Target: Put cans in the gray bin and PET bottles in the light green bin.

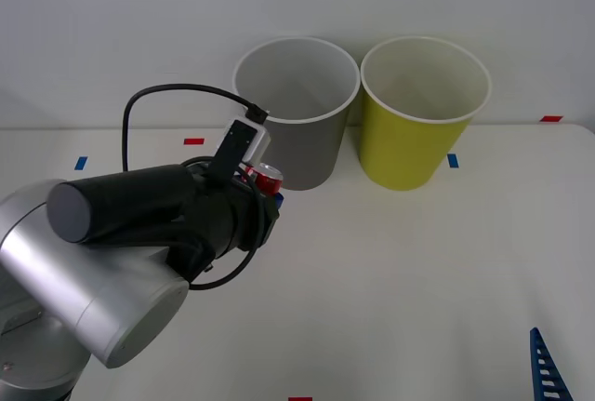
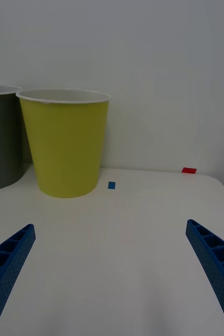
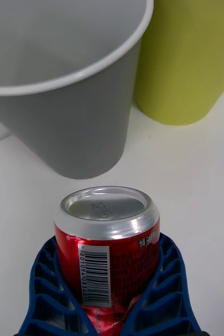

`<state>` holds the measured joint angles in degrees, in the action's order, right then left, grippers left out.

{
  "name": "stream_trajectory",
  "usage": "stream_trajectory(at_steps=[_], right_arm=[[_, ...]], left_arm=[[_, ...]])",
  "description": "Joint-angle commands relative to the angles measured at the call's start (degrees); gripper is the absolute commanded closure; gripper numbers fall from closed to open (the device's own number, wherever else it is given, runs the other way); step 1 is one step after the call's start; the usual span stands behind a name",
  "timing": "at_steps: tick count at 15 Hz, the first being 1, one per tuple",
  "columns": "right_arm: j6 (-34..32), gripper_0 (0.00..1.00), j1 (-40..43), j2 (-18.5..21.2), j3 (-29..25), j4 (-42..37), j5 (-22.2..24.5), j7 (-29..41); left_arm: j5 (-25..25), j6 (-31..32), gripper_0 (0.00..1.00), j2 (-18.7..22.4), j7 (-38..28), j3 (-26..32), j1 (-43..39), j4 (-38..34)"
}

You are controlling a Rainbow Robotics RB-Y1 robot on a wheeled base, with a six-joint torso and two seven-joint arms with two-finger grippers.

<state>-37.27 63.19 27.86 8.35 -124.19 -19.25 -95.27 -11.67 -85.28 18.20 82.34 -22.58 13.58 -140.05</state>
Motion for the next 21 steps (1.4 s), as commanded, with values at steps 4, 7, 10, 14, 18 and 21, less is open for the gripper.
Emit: stream_trajectory(at_steps=[4, 7, 10, 14, 18, 21], right_arm=[[0.0, 0.00, 0.0, 0.0, 0.0, 0.0, 0.0, 0.0], [0.0, 0.00, 0.0, 0.0, 0.0, 0.0, 0.0, 0.0], [0.0, 0.00, 0.0, 0.0, 0.0, 0.0, 0.0, 0.0], [0.0, 0.00, 0.0, 0.0, 0.0, 0.0, 0.0, 0.0], [0.0, 0.00, 0.0, 0.0, 0.0, 0.0, 0.0, 0.0], [0.0, 0.00, 0.0, 0.0, 0.0, 0.0, 0.0, 0.0]], left_arm=[[-12.5, -0.1, 1.00, -1.8, 8.4, 14.9, 1.3, -6.9], [-18.4, 0.1, 1.00, -1.7, 8.5, 20.4, 4.4, -8.4], [-24.7, 1.4, 1.00, -2.0, 8.7, 27.2, 8.0, -9.9], [-30.7, 1.4, 1.00, -3.1, 8.8, 33.3, 10.4, -9.9], [-30.4, 1.4, 1.00, -3.0, 8.1, 34.3, 15.1, -9.9], [-29.7, 1.5, 1.00, -3.1, 7.5, 34.0, 20.2, -4.7]])
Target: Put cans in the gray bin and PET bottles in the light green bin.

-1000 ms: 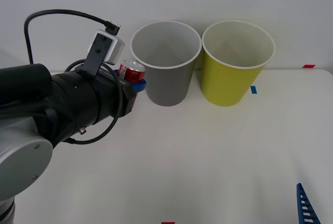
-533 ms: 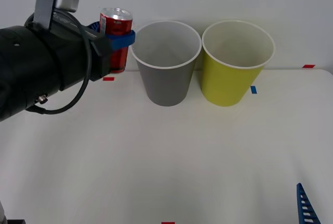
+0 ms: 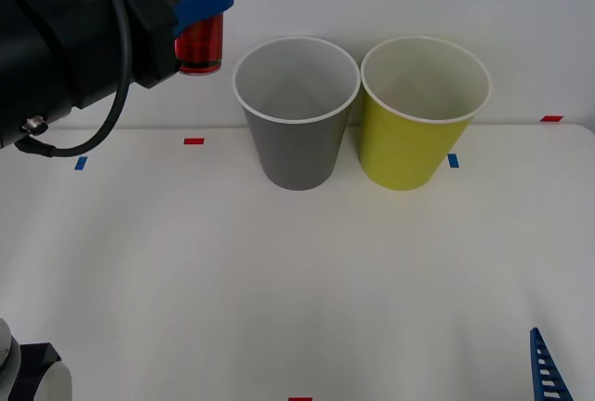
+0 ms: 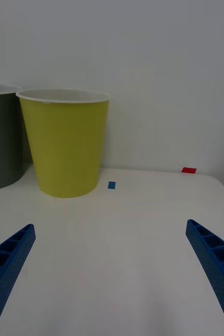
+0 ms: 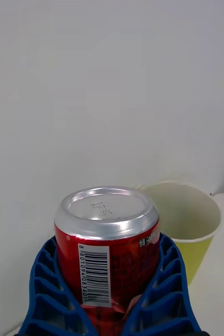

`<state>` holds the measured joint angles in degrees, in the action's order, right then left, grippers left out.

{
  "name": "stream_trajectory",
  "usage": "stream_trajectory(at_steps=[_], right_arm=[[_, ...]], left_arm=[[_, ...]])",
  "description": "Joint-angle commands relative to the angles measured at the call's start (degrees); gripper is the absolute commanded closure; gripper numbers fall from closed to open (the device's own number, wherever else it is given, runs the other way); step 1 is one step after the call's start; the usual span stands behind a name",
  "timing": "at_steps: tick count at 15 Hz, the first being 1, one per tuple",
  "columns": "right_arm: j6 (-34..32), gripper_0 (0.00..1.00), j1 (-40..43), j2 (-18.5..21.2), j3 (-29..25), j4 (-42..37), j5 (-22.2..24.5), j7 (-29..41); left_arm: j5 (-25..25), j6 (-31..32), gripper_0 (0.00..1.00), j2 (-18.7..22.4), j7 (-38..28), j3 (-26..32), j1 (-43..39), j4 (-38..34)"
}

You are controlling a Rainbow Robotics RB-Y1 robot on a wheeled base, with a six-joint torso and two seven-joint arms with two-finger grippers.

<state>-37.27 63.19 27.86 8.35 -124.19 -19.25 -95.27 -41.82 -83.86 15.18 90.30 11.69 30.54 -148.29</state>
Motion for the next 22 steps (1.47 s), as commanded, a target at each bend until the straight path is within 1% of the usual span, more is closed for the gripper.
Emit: stream_trajectory(at_steps=[1, 3, 7, 12, 13, 17, 22], right_arm=[[0.0, 0.00, 0.0, 0.0, 0.0, 0.0, 0.0, 0.0], [0.0, 0.00, 0.0, 0.0, 0.0, 0.0, 0.0, 0.0], [0.0, 0.00, 0.0, 0.0, 0.0, 0.0, 0.0, 0.0], [0.0, 0.00, 0.0, 0.0, 0.0, 0.0, 0.0, 0.0], [0.0, 0.00, 0.0, 0.0, 0.0, 0.0, 0.0, 0.0], [0.0, 0.00, 0.0, 0.0, 0.0, 0.0, 0.0, 0.0], [0.0, 0.00, 0.0, 0.0, 0.0, 0.0, 0.0, 0.0]], left_arm=[[1.1, 0.7, 1.00, -0.2, -0.6, -0.8, 5.4, 6.3], [3.3, 3.6, 1.00, -0.2, -0.6, -2.7, 8.2, 11.2], [6.0, 8.3, 1.00, -0.3, -0.7, -5.9, 10.9, 17.6], [13.3, 21.0, 1.00, -1.1, -1.4, -14.0, 11.9, 26.7], [13.5, 24.0, 1.00, -1.6, -1.6, -15.2, 11.9, 28.8], [13.6, 31.7, 1.00, -3.4, -1.5, -17.2, 11.9, 35.4], [14.7, 37.5, 1.00, -3.0, -1.0, -19.1, 11.8, 41.2]])
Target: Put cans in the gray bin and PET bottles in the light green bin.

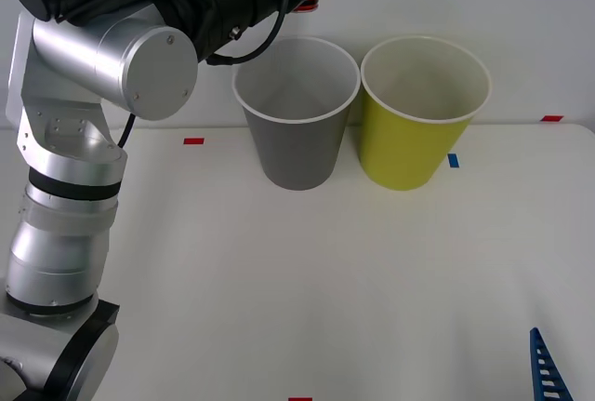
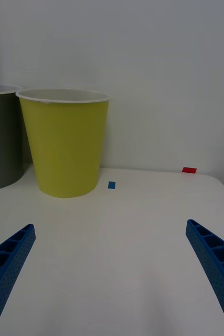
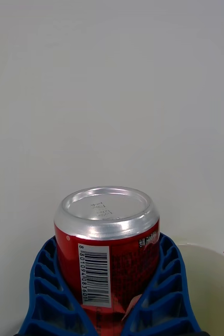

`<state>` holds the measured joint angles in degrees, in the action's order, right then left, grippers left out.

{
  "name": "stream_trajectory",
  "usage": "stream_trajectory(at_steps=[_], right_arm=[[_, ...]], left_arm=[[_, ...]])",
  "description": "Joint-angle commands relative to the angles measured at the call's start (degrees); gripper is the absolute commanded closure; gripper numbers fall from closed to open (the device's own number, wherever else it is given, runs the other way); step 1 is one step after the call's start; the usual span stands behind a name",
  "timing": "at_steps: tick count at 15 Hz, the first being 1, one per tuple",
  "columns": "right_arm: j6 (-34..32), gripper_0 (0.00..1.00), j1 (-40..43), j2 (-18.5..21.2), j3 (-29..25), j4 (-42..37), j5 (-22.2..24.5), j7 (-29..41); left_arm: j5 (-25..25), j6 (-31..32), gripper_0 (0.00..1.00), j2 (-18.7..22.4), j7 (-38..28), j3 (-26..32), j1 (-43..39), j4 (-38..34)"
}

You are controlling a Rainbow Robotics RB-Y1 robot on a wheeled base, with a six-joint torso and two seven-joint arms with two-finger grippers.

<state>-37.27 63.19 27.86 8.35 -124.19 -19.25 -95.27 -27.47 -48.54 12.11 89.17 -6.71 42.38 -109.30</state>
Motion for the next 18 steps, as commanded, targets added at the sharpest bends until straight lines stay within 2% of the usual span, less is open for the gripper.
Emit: stream_trajectory(at_steps=[1, 5, 11, 14, 18], right_arm=[[0.0, 0.00, 0.0, 0.0, 0.0, 0.0, 0.0, 0.0], [0.0, 0.00, 0.0, 0.0, 0.0, 0.0, 0.0, 0.0], [0.0, 0.00, 0.0, 0.0, 0.0, 0.0, 0.0, 0.0], [0.0, 0.00, 0.0, 0.0, 0.0, 0.0, 0.0, 0.0], [0.0, 0.00, 0.0, 0.0, 0.0, 0.0, 0.0, 0.0]], left_arm=[[0.8, 3.7, 1.00, 0.0, 0.2, -0.9, -0.1, 4.0], [1.3, 10.8, 1.00, -1.9, 0.7, -0.9, -3.5, 7.1], [1.8, 12.6, 1.00, -3.3, 0.7, -2.3, -4.1, 7.7], [2.0, 21.8, 1.00, -3.7, 0.6, -4.9, -4.0, 12.6], [2.0, 22.4, 1.00, -4.2, 0.5, -6.5, -4.1, 13.0]])
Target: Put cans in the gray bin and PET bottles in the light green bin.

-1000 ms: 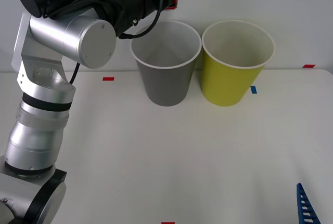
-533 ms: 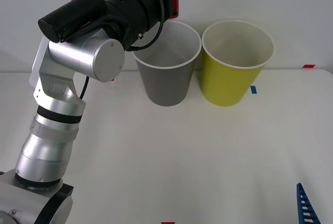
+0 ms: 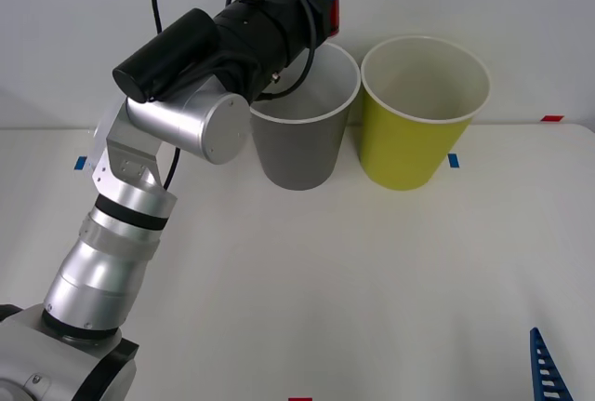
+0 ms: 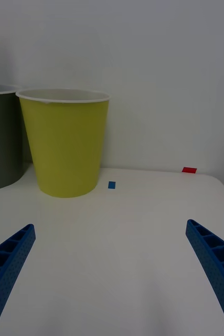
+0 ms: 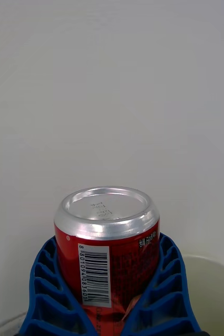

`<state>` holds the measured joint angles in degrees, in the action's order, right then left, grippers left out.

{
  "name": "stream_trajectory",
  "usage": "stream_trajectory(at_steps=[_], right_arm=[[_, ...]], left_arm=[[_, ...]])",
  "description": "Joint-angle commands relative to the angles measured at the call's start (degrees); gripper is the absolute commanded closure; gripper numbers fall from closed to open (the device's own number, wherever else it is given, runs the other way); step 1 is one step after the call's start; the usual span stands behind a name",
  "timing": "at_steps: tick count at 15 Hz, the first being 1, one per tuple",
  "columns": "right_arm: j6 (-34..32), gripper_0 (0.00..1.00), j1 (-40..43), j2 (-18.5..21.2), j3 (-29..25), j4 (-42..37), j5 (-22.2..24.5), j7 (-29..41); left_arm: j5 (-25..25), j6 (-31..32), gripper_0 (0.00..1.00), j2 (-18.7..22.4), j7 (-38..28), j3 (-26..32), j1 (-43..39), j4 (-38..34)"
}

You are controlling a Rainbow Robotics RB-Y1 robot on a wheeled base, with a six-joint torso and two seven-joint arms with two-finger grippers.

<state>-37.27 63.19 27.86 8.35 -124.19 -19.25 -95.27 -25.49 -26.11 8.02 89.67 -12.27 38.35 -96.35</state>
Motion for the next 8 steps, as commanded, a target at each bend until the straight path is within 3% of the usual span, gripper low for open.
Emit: stream_trajectory(at_steps=[1, 8], right_arm=[[0.0, 0.00, 0.0, 0.0, 0.0, 0.0, 0.0, 0.0], [0.0, 0.00, 0.0, 0.0, 0.0, 0.0, 0.0, 0.0]], left_arm=[[0.1, 0.3, 1.00, 0.2, 0.0, -1.5, -0.6, 0.0], [2.6, 2.1, 1.00, 3.1, 1.8, -1.8, -2.4, 0.1]])
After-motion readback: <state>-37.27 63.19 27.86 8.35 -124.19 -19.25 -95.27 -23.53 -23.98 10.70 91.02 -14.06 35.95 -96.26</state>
